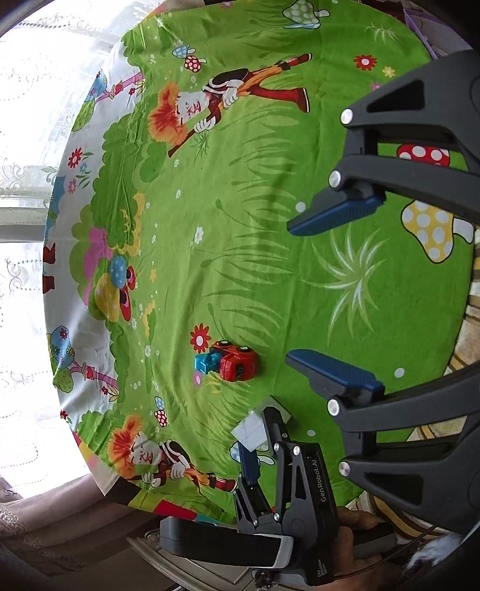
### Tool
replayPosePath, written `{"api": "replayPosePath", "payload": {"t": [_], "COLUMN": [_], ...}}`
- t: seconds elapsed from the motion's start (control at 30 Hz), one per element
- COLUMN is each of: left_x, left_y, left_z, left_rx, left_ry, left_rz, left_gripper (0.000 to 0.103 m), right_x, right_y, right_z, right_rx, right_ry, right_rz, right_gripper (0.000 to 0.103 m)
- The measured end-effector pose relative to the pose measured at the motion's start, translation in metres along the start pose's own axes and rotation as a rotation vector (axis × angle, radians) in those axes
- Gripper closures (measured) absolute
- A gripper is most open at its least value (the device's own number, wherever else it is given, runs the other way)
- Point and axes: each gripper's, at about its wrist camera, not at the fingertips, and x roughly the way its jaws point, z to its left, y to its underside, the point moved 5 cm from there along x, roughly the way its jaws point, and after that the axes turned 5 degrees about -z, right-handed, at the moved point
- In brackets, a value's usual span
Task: Organize rigid objects
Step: 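Grasp the white cube box with the left tool while the right grasps the red toy car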
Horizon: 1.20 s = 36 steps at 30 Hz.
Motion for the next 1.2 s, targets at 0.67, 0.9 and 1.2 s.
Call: {"api": "replayPosePath", "payload": {"t": [0.67,0.9,1.2], "left_x": [-0.026,-0.026,-0.026], "left_y": [0.0,0.001,0.002], "left_z": [0.05,0.046,0.044], "left_rx": [-0.217,-0.214,-0.215], "left_ry": [-0.095,-0.074,-0.066], "left_rz": [-0.144,-0.149,-0.149], "left_gripper": [0.054,0.054,0.054], "right_x": [0.073,0.081,0.091], "right_y": [-0.035,-0.044,-0.048], "right_z": [0.057,0.064,0.072], "right_rx": [-0.033,-0.047,-0.1], "right_ry": [-0.053,-0.061,-0.046], "right_rz": [-0.041,-0.102,-0.104], "right_gripper": [0.042,0.054,0.083]}}
